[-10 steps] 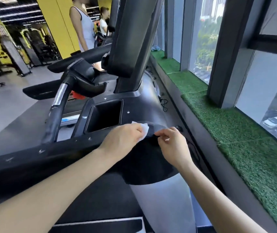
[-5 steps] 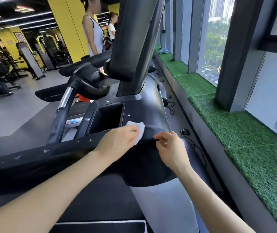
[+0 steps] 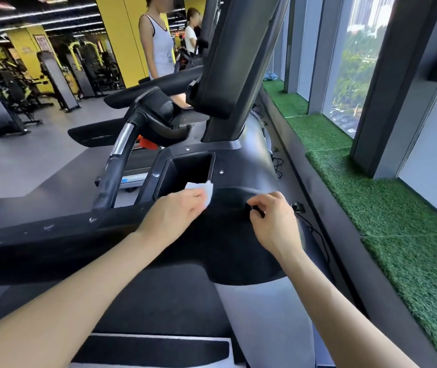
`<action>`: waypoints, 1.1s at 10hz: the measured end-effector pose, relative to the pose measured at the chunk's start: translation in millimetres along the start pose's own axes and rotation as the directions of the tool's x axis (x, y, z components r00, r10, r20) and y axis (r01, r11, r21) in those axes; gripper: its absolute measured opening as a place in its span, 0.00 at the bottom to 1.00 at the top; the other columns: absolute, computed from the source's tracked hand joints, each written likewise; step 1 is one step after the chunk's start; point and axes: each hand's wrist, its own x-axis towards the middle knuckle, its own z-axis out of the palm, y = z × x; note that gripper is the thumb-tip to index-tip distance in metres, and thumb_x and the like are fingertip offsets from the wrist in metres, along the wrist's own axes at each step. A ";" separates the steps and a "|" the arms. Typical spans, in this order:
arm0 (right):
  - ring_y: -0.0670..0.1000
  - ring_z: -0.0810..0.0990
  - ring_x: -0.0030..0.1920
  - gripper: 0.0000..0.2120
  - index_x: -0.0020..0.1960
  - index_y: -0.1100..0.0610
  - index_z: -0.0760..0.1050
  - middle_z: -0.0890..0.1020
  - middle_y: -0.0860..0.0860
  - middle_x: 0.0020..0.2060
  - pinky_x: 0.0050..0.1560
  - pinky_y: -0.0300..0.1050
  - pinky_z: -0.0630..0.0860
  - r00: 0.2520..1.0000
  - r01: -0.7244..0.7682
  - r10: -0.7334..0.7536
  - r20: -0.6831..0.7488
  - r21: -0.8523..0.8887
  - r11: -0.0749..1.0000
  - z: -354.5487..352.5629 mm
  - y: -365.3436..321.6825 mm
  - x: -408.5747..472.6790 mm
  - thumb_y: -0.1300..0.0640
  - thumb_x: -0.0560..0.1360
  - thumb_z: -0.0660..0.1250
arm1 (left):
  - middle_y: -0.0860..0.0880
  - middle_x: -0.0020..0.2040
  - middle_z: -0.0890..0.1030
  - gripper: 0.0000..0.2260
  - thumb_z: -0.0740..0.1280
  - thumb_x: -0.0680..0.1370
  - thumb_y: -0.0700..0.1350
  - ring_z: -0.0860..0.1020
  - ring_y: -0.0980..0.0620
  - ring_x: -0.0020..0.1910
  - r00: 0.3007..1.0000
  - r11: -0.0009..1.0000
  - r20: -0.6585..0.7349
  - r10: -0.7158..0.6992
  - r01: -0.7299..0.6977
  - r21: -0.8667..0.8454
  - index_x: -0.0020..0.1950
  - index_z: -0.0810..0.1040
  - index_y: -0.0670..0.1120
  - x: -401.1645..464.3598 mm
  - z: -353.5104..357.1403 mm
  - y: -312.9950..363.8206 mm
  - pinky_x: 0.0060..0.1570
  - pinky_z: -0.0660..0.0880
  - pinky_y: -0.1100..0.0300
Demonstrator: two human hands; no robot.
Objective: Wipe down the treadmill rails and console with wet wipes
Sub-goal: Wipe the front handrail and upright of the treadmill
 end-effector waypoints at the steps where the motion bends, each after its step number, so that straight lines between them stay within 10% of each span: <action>1: 0.51 0.76 0.55 0.12 0.54 0.55 0.80 0.75 0.49 0.54 0.54 0.45 0.73 1.000 0.014 -0.014 -0.018 0.016 1.000 7.4 -5.8 -1.3 0.64 0.74 0.62 | 0.52 0.52 0.78 0.15 0.56 0.78 0.54 0.82 0.41 0.43 0.992 0.991 0.002 -0.129 0.129 -0.037 0.56 0.77 0.51 -24.2 -17.0 -17.5 0.42 0.80 0.46; 3: 0.53 0.76 0.54 0.14 0.53 0.55 0.80 0.75 0.50 0.53 0.49 0.43 0.71 0.999 0.027 -0.027 -0.018 -0.012 1.000 12.5 -10.2 -2.2 0.65 0.74 0.60 | 0.49 0.65 0.77 0.17 0.61 0.77 0.39 0.77 0.53 0.61 0.999 1.000 -0.050 -0.003 0.003 0.005 0.64 0.77 0.43 16.6 21.0 44.7 0.55 0.73 0.62; 4: 0.52 0.76 0.54 0.14 0.52 0.55 0.81 0.76 0.50 0.52 0.46 0.42 0.69 0.999 0.021 -0.022 -0.030 -0.027 0.999 12.9 -10.1 -1.7 0.66 0.74 0.59 | 0.51 0.75 0.64 0.21 0.55 0.82 0.39 0.66 0.50 0.71 0.984 0.986 0.154 -0.091 0.111 -0.123 0.75 0.63 0.48 12.4 12.4 39.2 0.67 0.64 0.56; 6: 0.54 0.76 0.56 0.12 0.51 0.56 0.80 0.77 0.51 0.52 0.56 0.48 0.73 0.995 0.026 -0.028 -0.094 -0.022 0.999 18.8 -11.0 -4.3 0.65 0.74 0.61 | 0.54 0.53 0.73 0.13 0.69 0.71 0.32 0.82 0.42 0.37 0.988 0.992 -0.086 -0.128 0.128 -0.008 0.53 0.79 0.44 -54.1 -0.3 -28.9 0.30 0.79 0.48; 8: 0.54 0.76 0.55 0.14 0.52 0.57 0.80 0.77 0.51 0.53 0.51 0.45 0.72 0.998 0.042 -0.043 -0.044 -0.041 0.998 16.0 -13.3 -2.6 0.66 0.74 0.60 | 0.50 0.50 0.80 0.16 0.57 0.77 0.49 0.80 0.48 0.40 0.995 0.989 -0.099 -0.030 0.016 -0.145 0.50 0.81 0.41 -5.2 25.6 41.8 0.34 0.78 0.54; 11: 0.51 0.78 0.51 0.14 0.52 0.55 0.81 0.77 0.49 0.52 0.51 0.40 0.70 0.999 0.028 -0.027 -0.048 0.018 0.999 14.2 -12.0 -3.4 0.66 0.74 0.60 | 0.58 0.47 0.80 0.16 0.57 0.76 0.52 0.75 0.58 0.45 0.957 0.942 -0.087 -0.277 0.253 -0.220 0.51 0.82 0.47 -46.7 11.1 -1.6 0.52 0.77 0.57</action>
